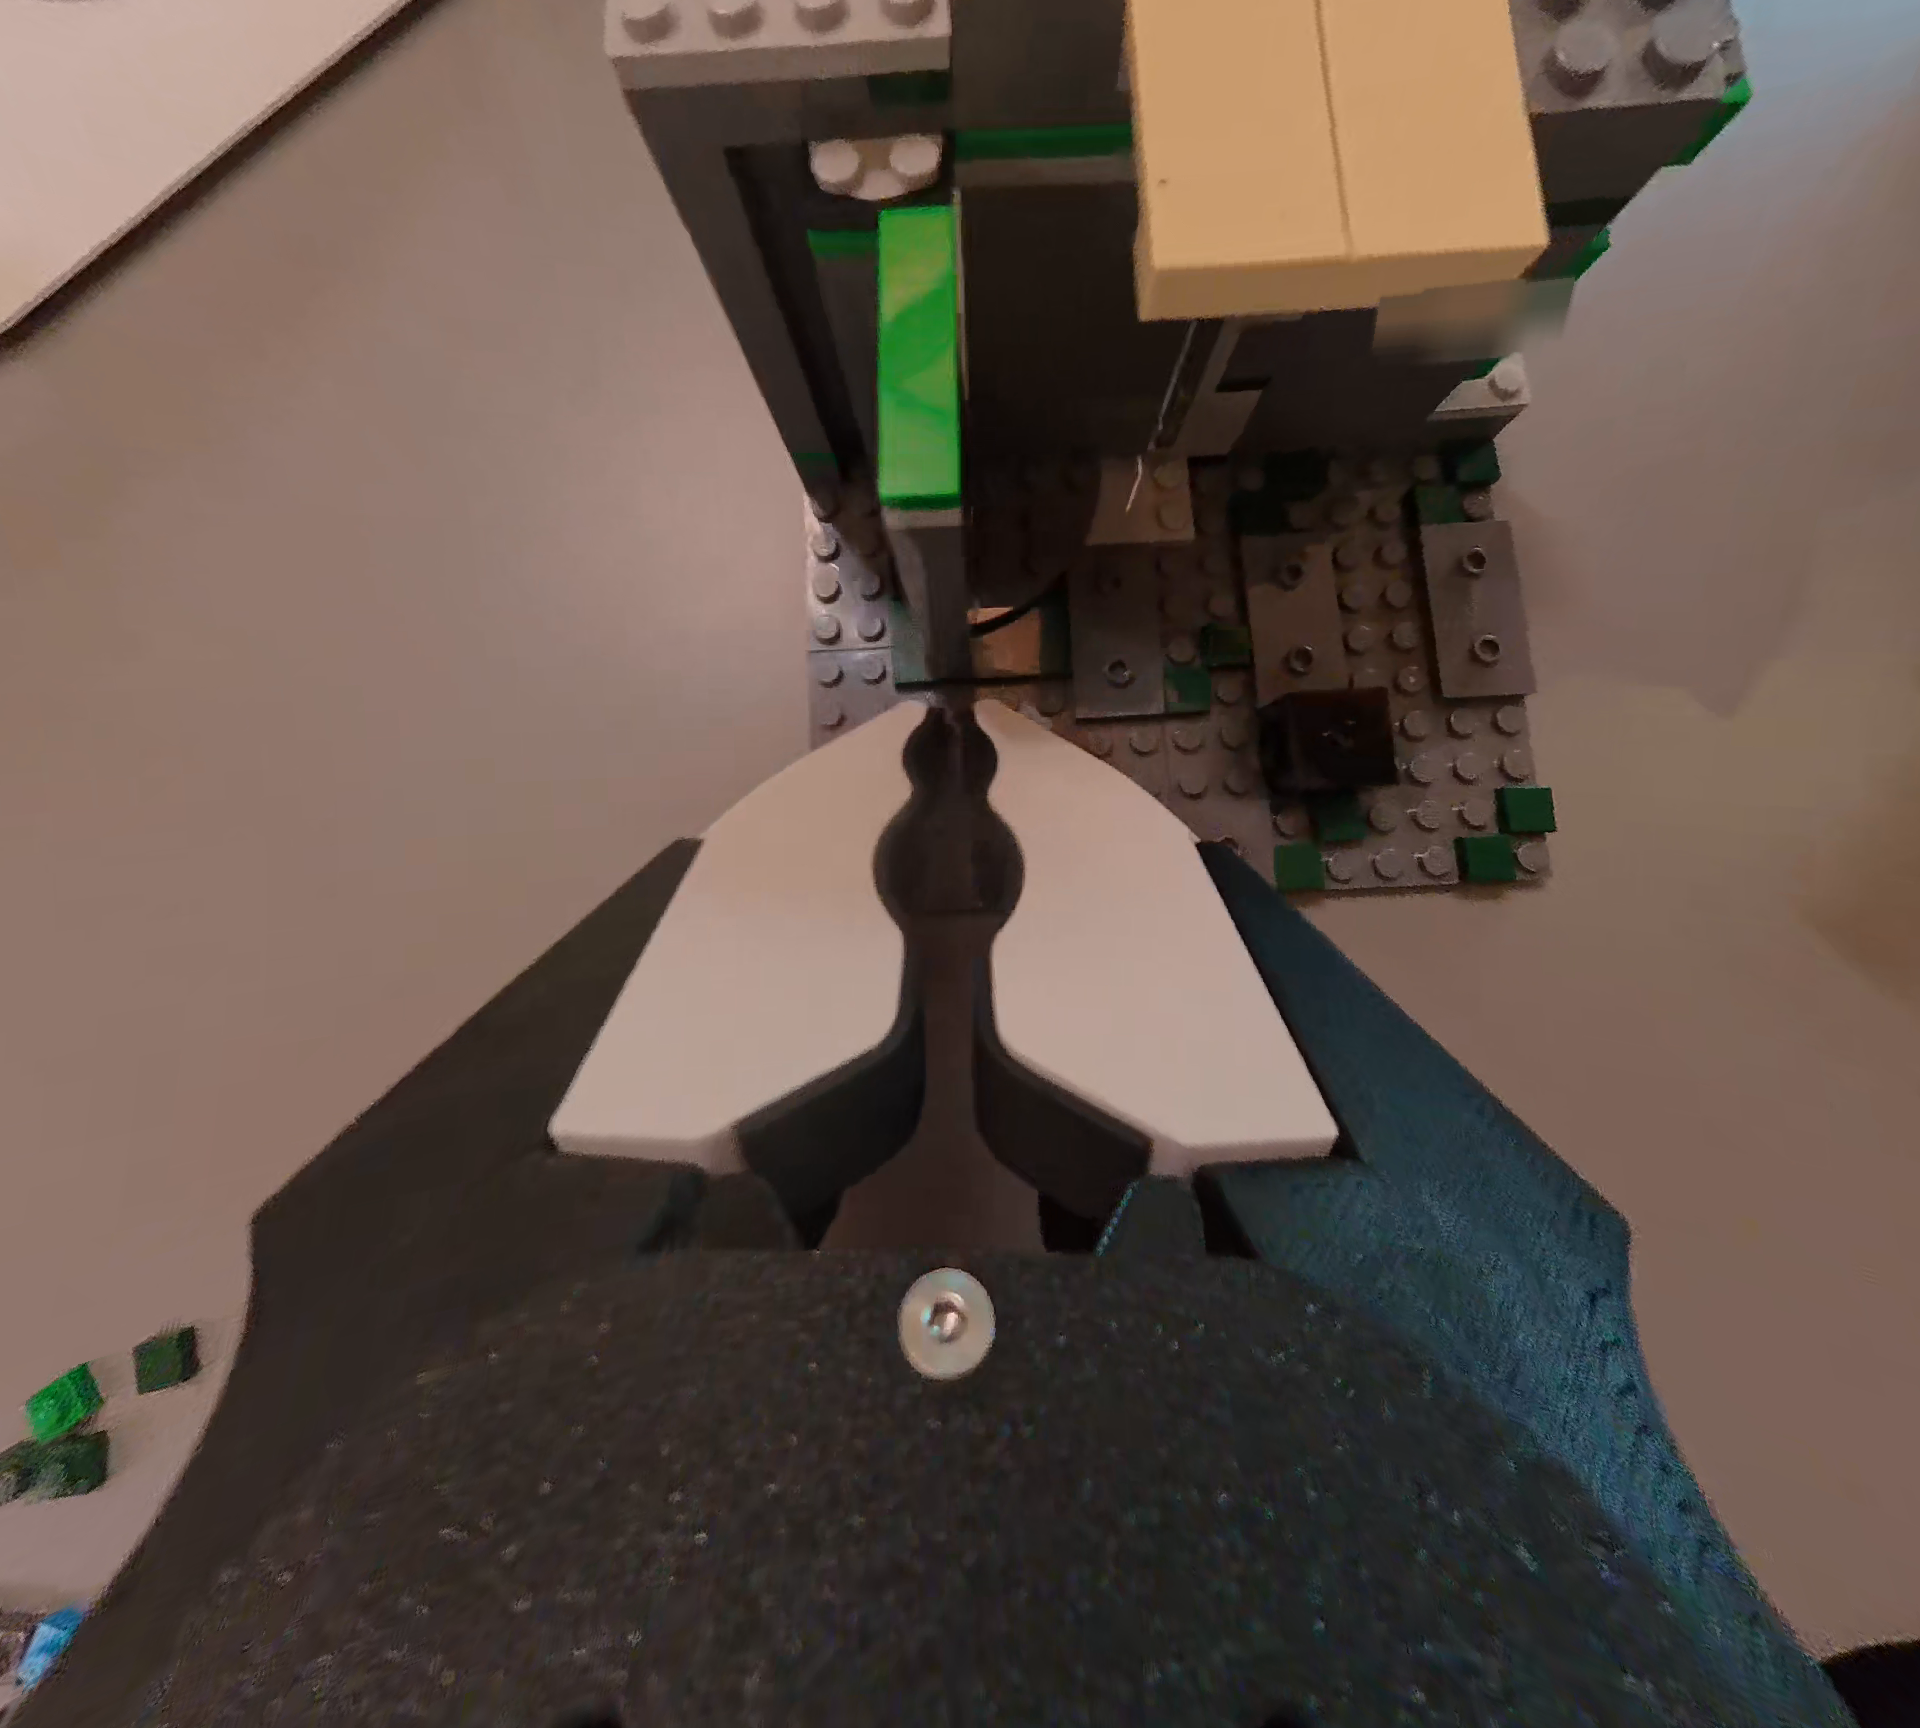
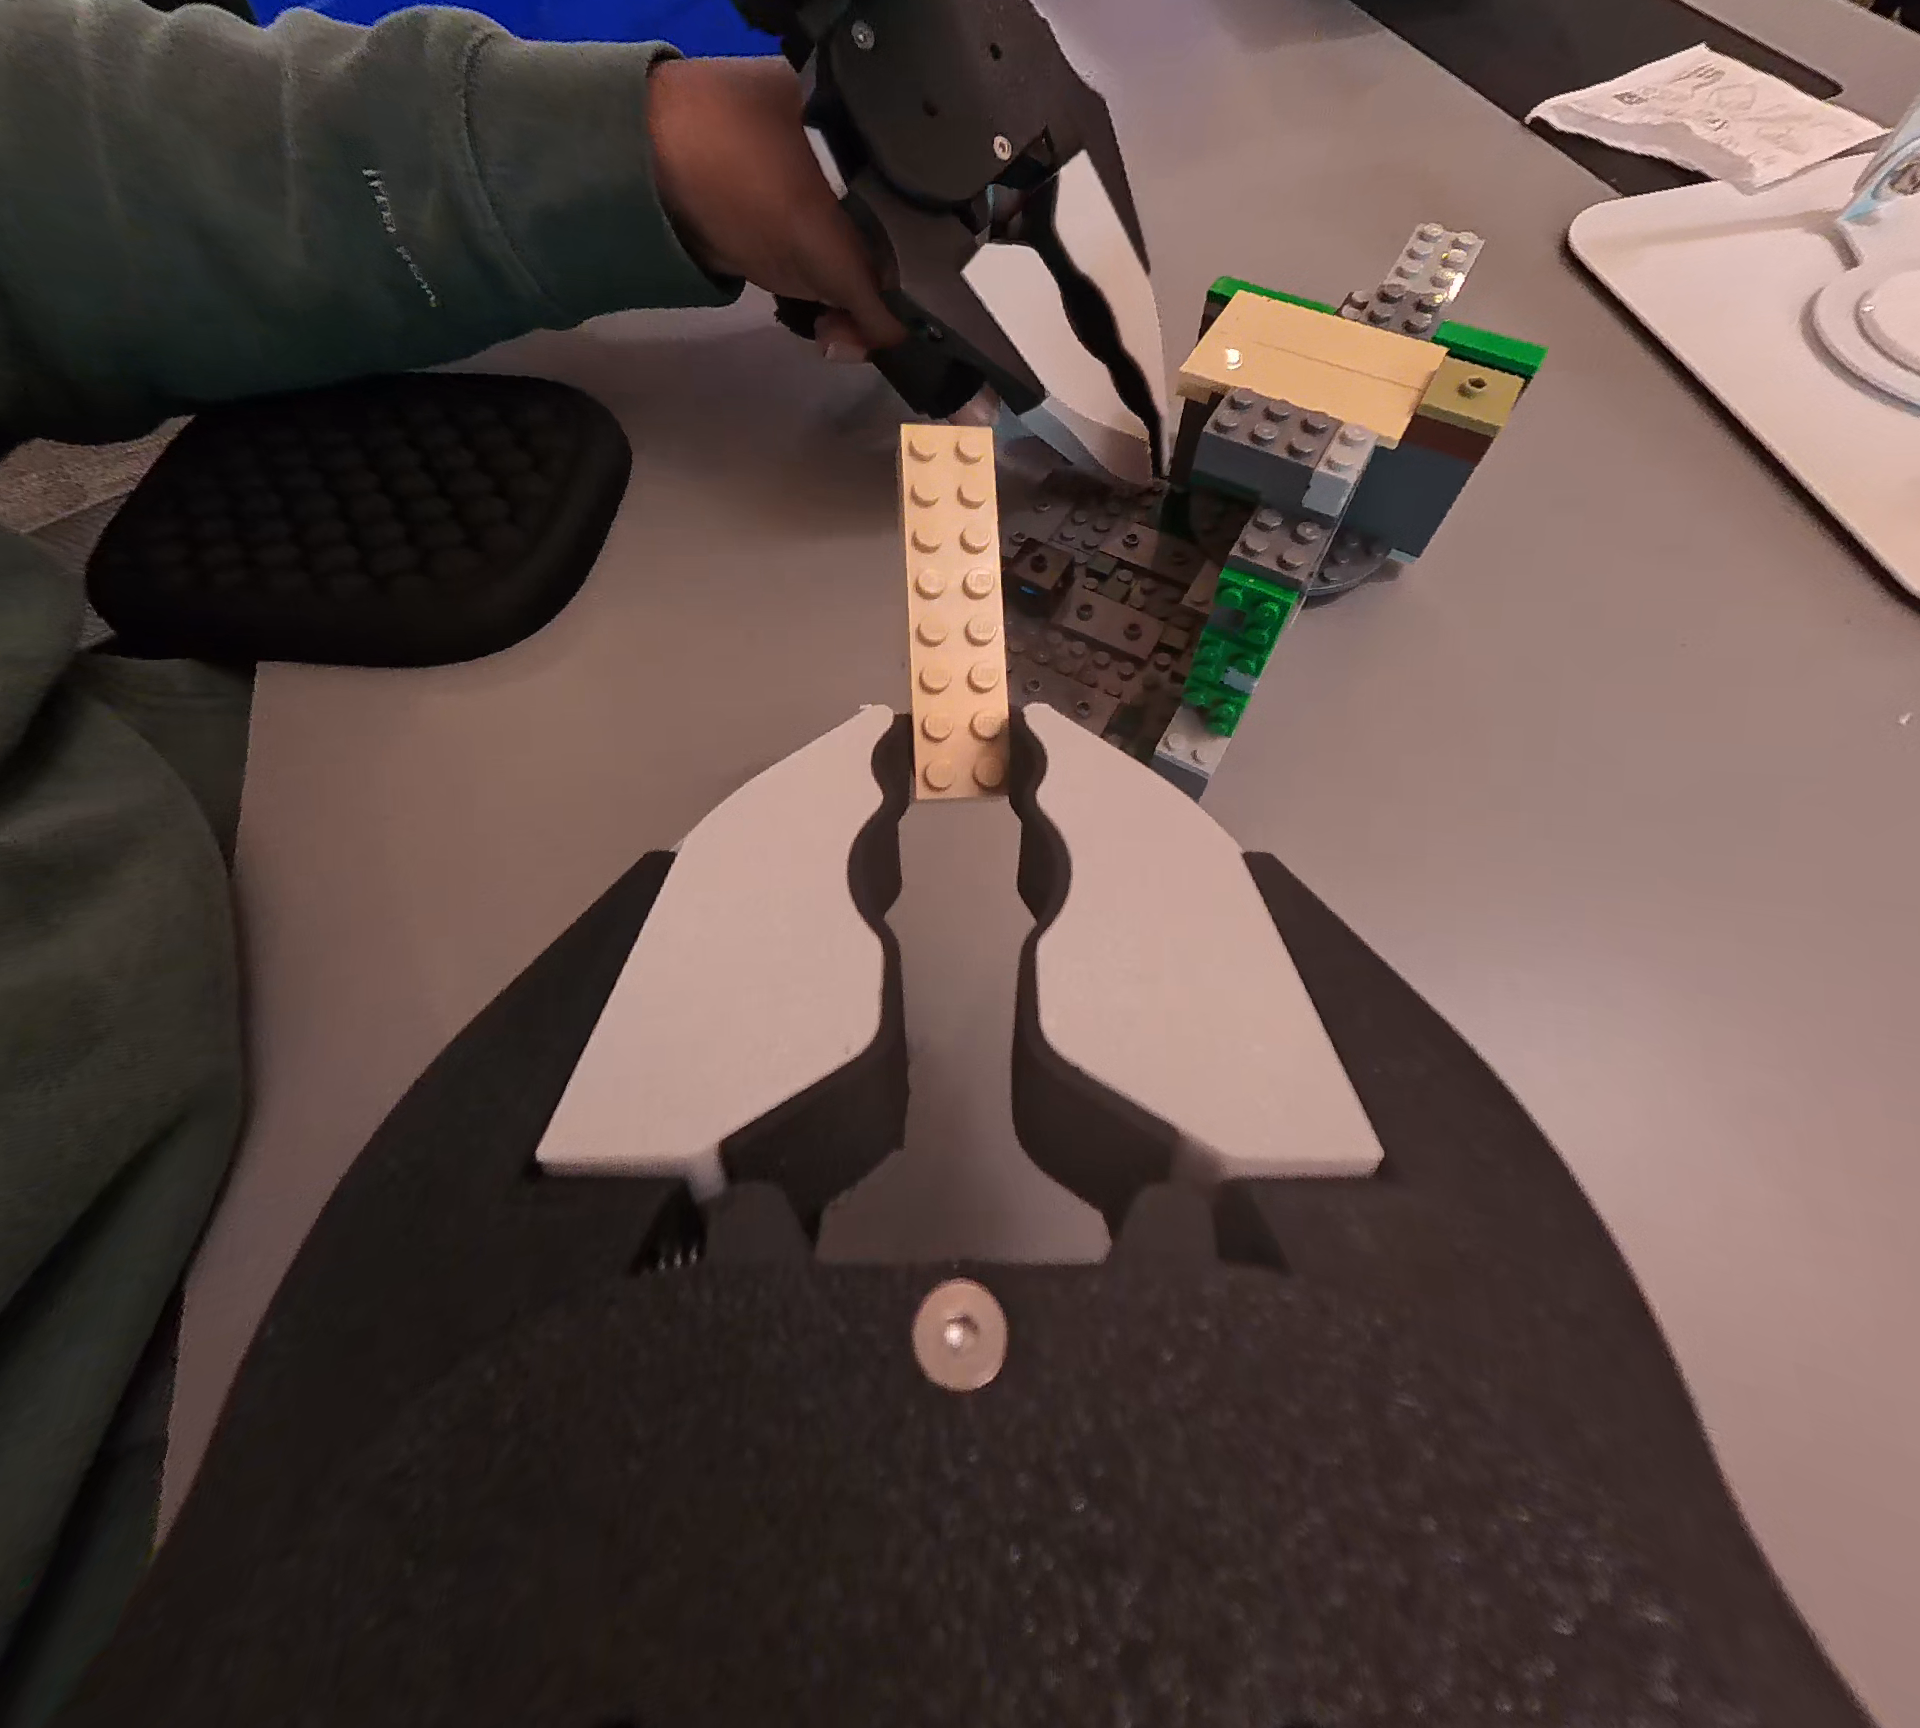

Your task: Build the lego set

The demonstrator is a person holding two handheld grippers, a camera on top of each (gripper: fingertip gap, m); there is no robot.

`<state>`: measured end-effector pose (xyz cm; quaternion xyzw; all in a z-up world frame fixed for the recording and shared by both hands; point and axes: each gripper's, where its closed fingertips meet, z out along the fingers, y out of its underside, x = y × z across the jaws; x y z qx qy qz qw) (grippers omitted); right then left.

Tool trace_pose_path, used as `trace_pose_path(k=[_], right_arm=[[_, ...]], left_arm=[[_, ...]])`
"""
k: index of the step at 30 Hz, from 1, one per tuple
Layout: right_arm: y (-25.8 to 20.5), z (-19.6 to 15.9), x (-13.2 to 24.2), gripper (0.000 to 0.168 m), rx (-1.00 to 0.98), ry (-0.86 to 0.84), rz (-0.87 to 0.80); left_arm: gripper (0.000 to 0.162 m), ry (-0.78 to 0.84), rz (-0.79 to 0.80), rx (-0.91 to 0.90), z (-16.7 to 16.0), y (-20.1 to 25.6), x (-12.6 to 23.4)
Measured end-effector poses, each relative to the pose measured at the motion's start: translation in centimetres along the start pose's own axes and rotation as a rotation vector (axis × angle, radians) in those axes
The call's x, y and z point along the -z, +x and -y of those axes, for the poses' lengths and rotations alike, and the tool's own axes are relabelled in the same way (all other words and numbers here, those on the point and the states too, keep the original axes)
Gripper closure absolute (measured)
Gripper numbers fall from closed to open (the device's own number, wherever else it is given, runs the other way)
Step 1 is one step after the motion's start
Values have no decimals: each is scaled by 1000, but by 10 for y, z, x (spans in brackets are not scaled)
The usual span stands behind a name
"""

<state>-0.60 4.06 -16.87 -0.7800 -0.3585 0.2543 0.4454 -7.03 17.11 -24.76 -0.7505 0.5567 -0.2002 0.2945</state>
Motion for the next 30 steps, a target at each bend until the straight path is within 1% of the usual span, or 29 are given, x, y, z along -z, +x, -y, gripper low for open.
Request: trace_pose_path(k=[1, 5, 8, 10, 11, 13, 14, 16, 19, 23, 30], right_arm=[[0, 0, 0, 151, 0, 1, 1], [-2, 1, 1, 151, -1, 10, 4], [-2, 1, 3, 151, -3, 18, 5], [-3, 1, 5, 151, -9, 24, 8], [-3, 1, 5, 151, -12, 26, 10], [-3, 1, 4, 151, -15, 29, 12], [-3, 0, 4, 151, -16, 29, 13], [-4, -1, 4, 151, -17, 30, 15], [-2, -1, 4, 151, -20, 32, 9], [6, -3, 5, 151, -49, 25, -22], [15, -7, -4, 151, -58, -13, -43]], left_arm=[[162, -6, 8, -5, 0, 1, 0], [162, -9, 39, -17, 1, 2, 0], [142, 0, 45, 2, 1, -1, 2], [133, 30, 28, 21, 5, -1, 2], [132, 53, 20, 27, 8, 0, 1], [134, 88, 29, 32, 13, -2, 0], [138, 110, 35, 29, 16, -3, 0], [151, 136, 41, 34, 21, -3, 0], [153, 136, 65, 36, 22, -1, 0], [153, 125, 112, 114, 19, 5, 3], [154, 107, 165, 171, 11, 27, 10]])
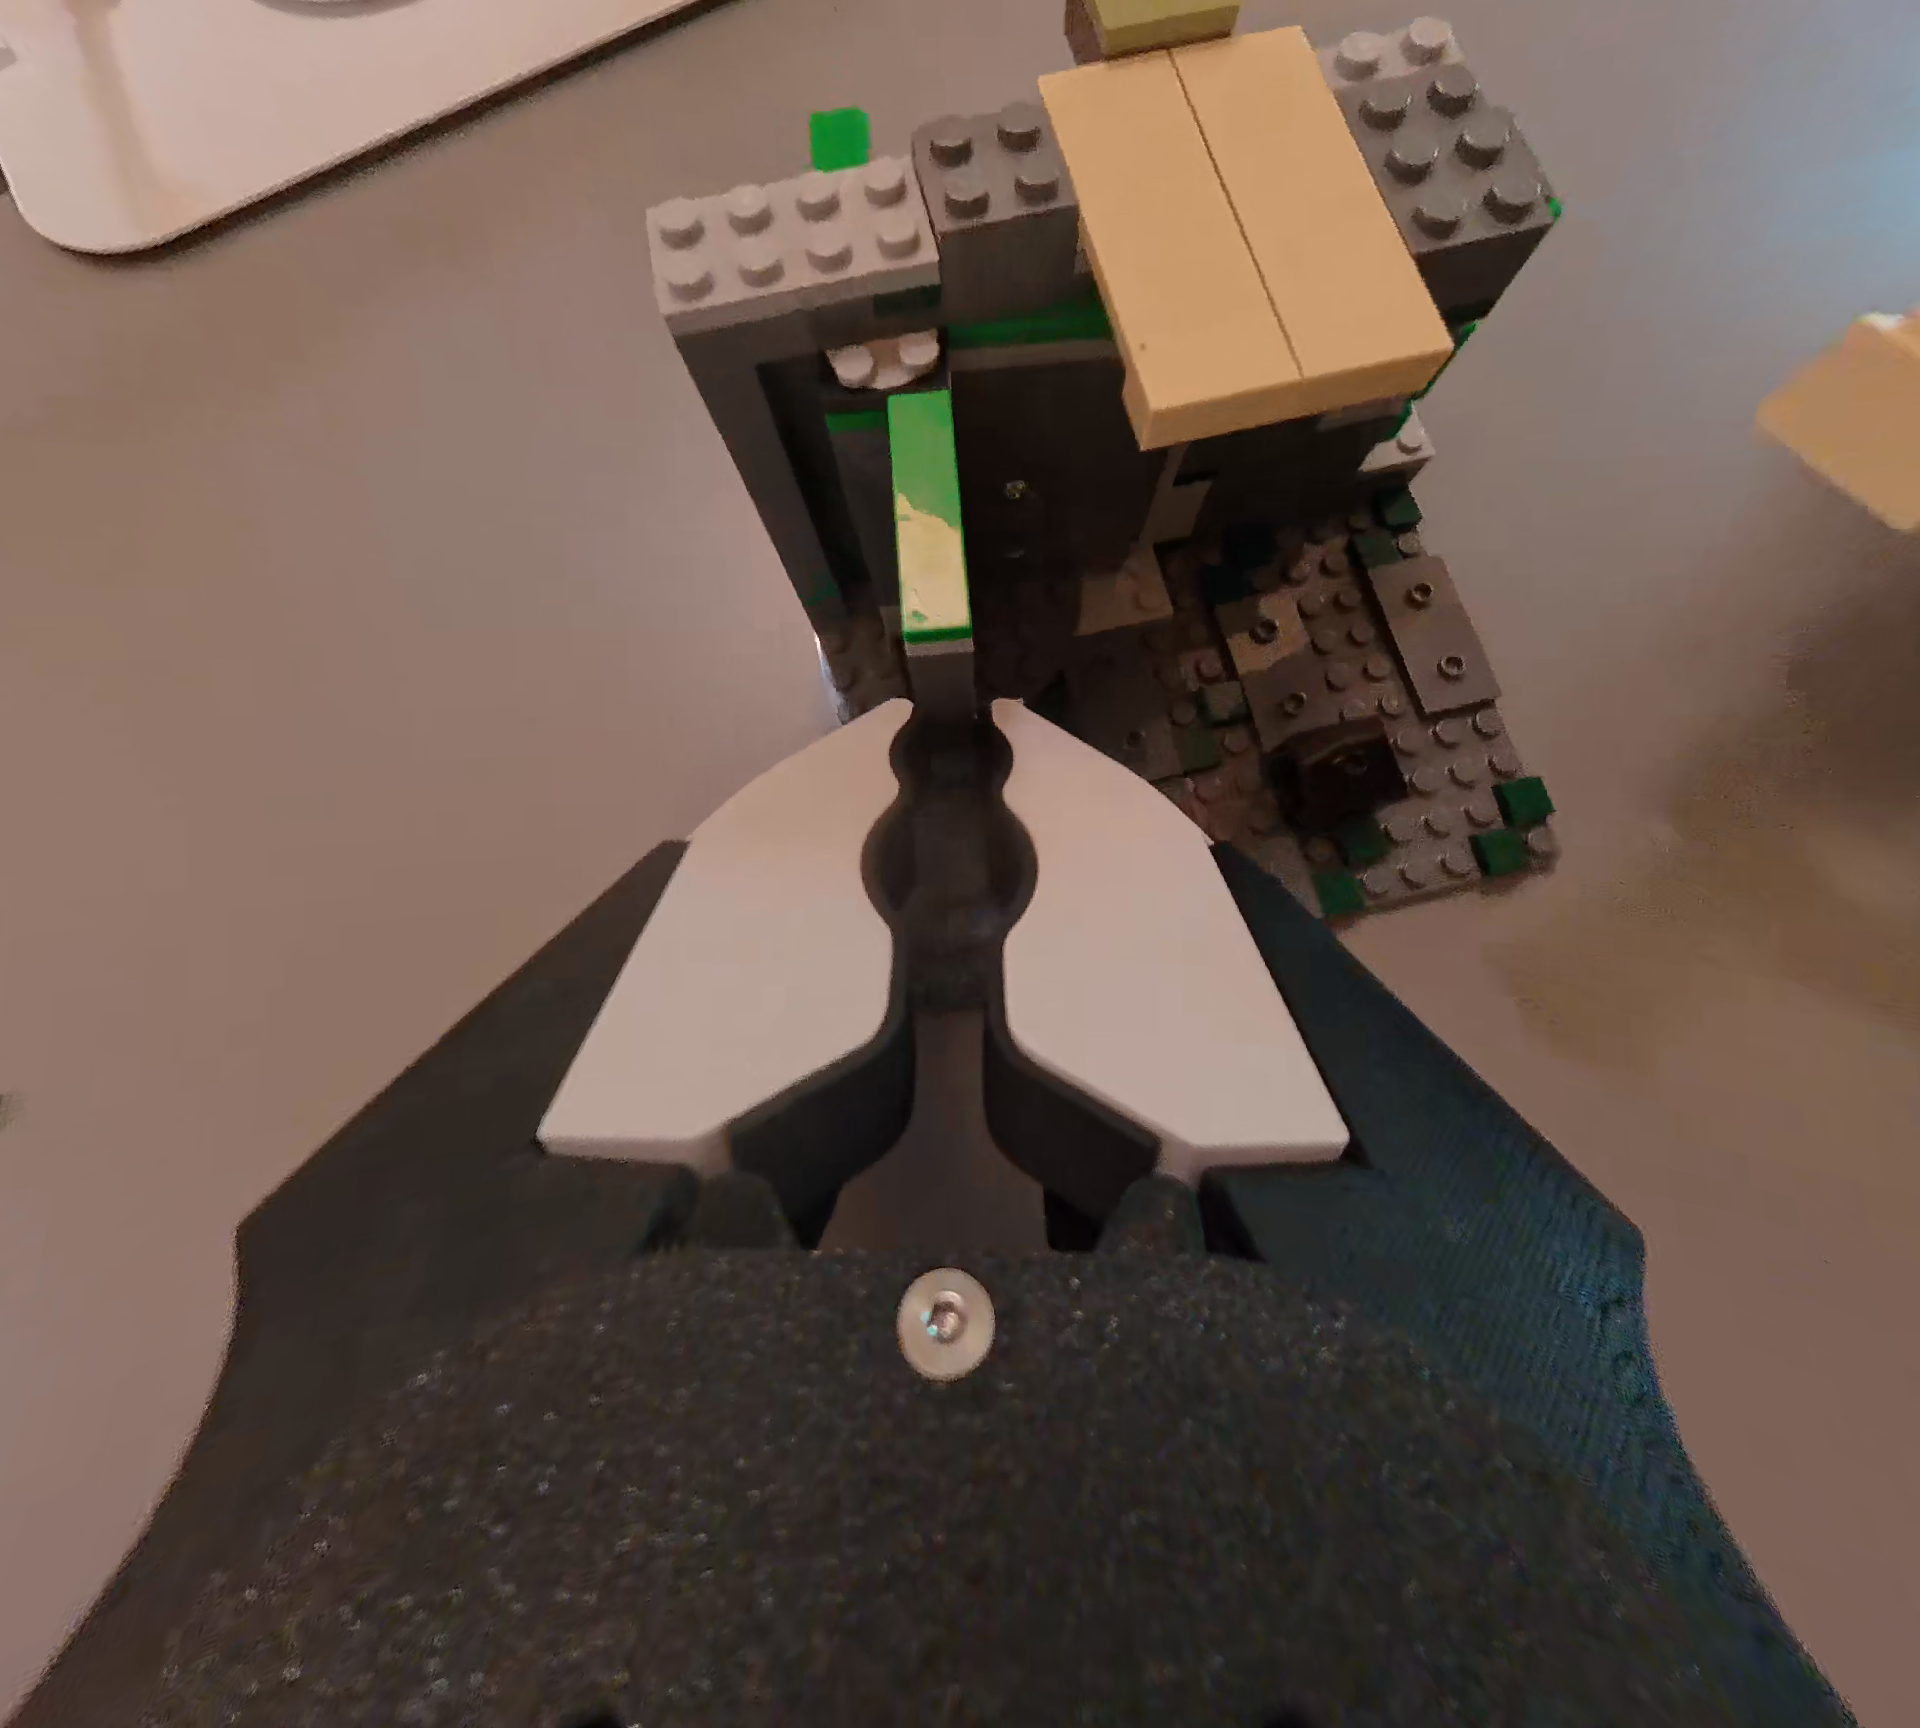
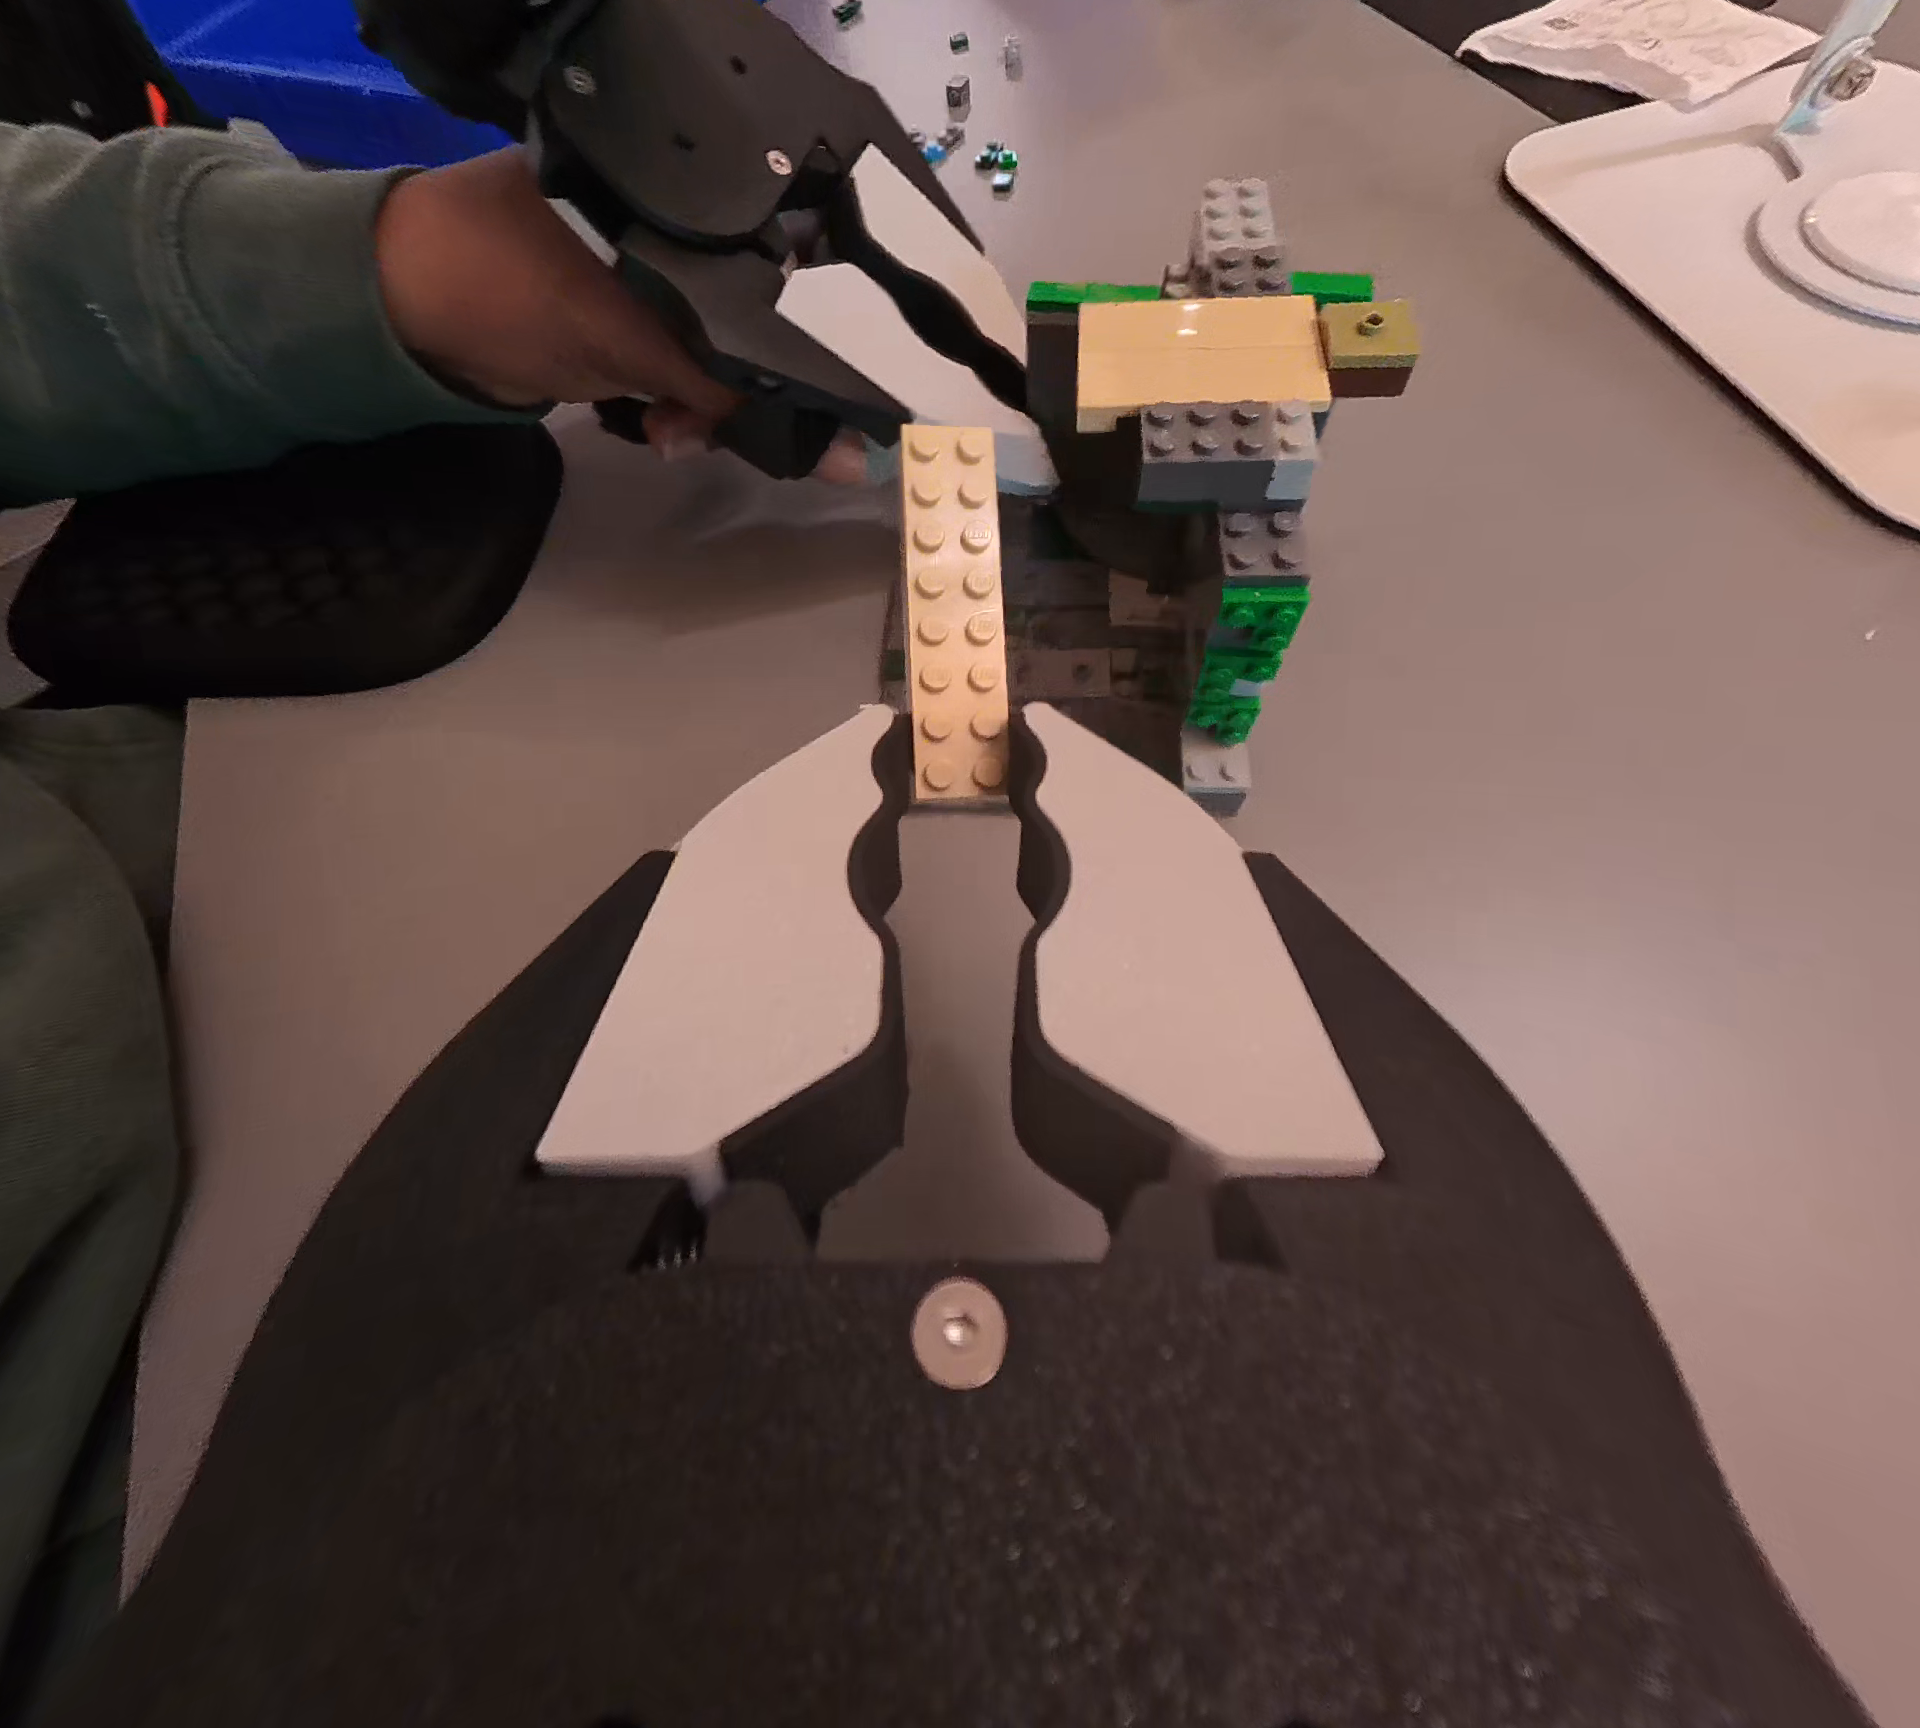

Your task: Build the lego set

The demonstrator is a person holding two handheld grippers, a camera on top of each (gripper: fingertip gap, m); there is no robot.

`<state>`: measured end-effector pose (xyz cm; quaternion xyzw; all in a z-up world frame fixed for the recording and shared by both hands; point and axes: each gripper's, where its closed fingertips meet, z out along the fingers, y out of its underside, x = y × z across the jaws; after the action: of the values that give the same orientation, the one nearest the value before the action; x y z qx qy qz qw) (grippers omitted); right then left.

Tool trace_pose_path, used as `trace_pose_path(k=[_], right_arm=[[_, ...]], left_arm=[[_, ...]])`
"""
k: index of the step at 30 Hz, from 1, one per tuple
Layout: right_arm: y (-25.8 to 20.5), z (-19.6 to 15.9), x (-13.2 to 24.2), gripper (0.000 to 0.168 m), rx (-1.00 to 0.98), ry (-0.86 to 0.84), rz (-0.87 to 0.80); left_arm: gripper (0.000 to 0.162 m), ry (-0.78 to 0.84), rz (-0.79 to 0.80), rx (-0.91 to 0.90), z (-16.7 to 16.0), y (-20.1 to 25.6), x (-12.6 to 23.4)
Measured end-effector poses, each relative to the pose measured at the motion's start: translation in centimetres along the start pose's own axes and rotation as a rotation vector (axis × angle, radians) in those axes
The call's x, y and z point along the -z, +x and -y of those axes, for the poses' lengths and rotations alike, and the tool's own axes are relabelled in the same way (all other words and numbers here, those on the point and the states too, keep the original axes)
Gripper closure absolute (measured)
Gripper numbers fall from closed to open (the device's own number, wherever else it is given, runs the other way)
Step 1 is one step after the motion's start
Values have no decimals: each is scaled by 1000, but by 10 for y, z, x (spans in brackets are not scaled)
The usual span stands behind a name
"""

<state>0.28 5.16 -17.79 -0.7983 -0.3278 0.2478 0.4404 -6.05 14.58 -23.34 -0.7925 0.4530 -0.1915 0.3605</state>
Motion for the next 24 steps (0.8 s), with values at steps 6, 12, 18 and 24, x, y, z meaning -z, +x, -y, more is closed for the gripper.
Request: trace_pose_path(k=[6, 12, 18, 24], right_arm=[[-1, -2, 0, 151, 1, 0, 9], [-3, 0, 7, 151, 14, 14, 4], [-2, 4, 15, 151, 43, 16, -11], [6, 16, 22, 151, 112, -1, -40]], left_arm=[[153, 7, 26, -7, -6, 16, 8], [150, 22, 11, -8, -8, 32, 11], [146, 40, 1, -50, -5, 46, 15], [145, 59, -6, -47, -2, 44, 23]])
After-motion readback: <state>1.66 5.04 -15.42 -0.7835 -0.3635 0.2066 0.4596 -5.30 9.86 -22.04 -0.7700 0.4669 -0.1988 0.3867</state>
